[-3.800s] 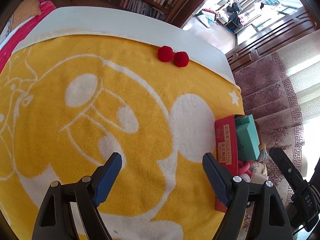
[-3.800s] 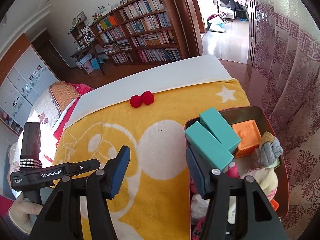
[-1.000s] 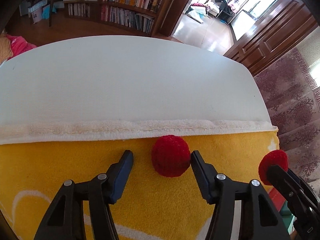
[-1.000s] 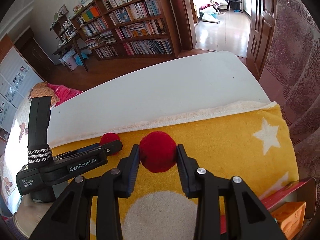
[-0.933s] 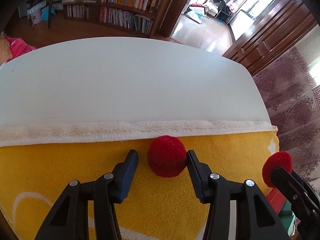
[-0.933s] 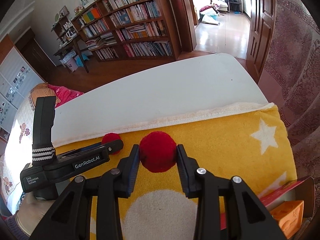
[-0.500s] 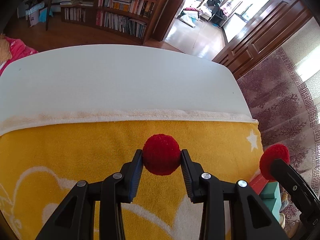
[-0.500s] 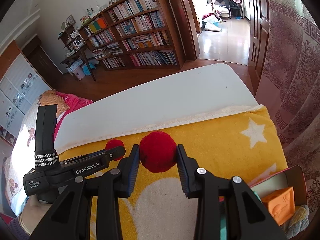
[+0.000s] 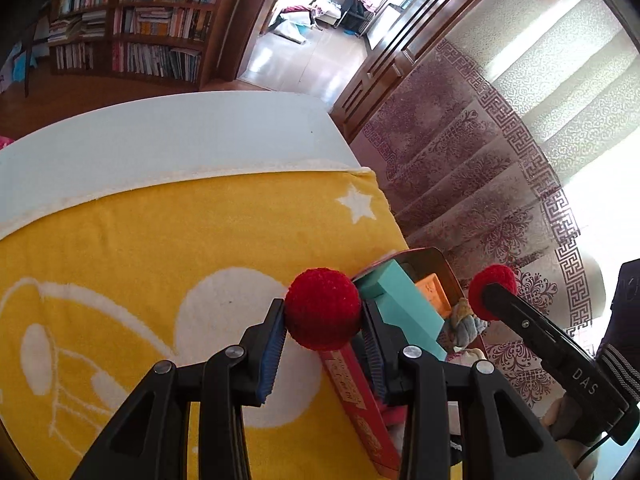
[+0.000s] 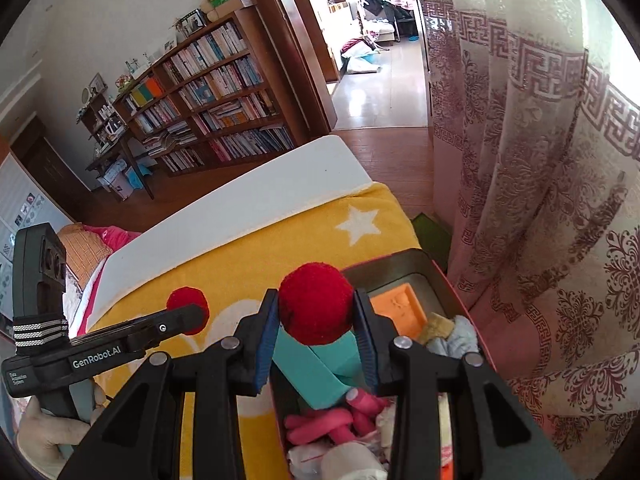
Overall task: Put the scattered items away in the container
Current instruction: 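Carry both red pom-poms over tin with both grippers, then open both grippers to drop red pom-poms into tin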
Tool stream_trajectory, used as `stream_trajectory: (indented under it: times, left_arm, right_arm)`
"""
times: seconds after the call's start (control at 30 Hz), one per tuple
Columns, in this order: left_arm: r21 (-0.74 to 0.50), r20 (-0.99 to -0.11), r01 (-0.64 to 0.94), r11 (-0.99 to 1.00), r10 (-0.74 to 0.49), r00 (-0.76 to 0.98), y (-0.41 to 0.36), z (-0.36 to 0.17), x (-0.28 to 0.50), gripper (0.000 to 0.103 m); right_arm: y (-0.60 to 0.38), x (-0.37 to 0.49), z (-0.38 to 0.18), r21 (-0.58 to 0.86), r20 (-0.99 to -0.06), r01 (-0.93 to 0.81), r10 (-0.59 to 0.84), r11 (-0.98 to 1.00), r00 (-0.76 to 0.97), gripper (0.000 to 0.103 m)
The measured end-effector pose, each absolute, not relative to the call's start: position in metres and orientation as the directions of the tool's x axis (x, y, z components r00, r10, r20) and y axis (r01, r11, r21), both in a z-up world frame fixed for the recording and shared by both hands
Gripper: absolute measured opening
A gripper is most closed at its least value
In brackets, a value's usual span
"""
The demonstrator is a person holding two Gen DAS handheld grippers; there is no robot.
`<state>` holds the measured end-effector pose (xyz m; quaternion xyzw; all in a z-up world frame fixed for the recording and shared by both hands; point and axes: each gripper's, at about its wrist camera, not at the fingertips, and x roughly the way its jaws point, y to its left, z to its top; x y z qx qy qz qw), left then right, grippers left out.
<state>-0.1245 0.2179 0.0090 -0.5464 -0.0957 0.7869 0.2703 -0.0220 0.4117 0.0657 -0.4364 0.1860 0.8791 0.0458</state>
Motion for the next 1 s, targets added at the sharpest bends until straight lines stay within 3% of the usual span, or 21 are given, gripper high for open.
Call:
stream_trajectory:
  times: [0.2, 0.57, 0.8, 1.0]
  left_arm:
    - [-0.461, -0.793, -0.418, -0.783, 0.575, -0.203, 0.267, 0.021, -0.082, 0.039]
    - [-0.458, -0.817, -0.423, -0.782, 0.558, -0.147, 0.302, 0.003, -0.046, 0.039]
    - [-0.453, -0.819, -0.404, -0.795, 0.550, -0.165, 0.304, 0.004, -0.041, 0.039]
    - [-0.462, -0.815, -0.406, -0.789, 0.558, -0.157, 0.313, 0.006, -0.040, 0.040]
  right_arm:
    - [0.449, 0.015, 0.061, 0.288, -0.801, -0.324, -0.041, -0.901, -0.598, 0.040]
    - [0.450, 0.014, 0.056, 0.331, -0.787, -0.235, -0.130, -0.914, -0.603, 0.040]
    - [0.457, 0.014, 0.054, 0.386, -0.773, -0.229, -0.178, -0.894, -0.608, 0.056]
    - [0.470, 0.026, 0.061, 0.395, -0.761, -0.259, -0.156, -0.882, -0.630, 0.058]
